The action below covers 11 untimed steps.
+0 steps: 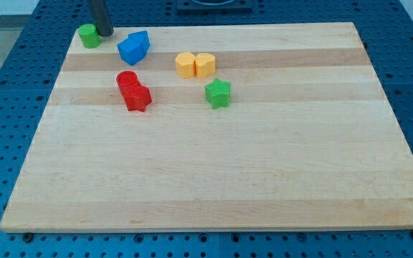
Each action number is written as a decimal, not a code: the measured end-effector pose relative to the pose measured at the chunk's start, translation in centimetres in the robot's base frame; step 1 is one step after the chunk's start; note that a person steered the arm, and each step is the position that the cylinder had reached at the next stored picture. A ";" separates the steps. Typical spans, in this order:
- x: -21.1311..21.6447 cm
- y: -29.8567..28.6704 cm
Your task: Push the blue cube with blue triangle slightly to the left center of the board
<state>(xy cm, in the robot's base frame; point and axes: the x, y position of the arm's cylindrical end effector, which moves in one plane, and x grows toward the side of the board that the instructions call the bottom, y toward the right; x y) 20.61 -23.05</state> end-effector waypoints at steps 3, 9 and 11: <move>0.0 3.4; 2.8 8.6; 6.9 6.5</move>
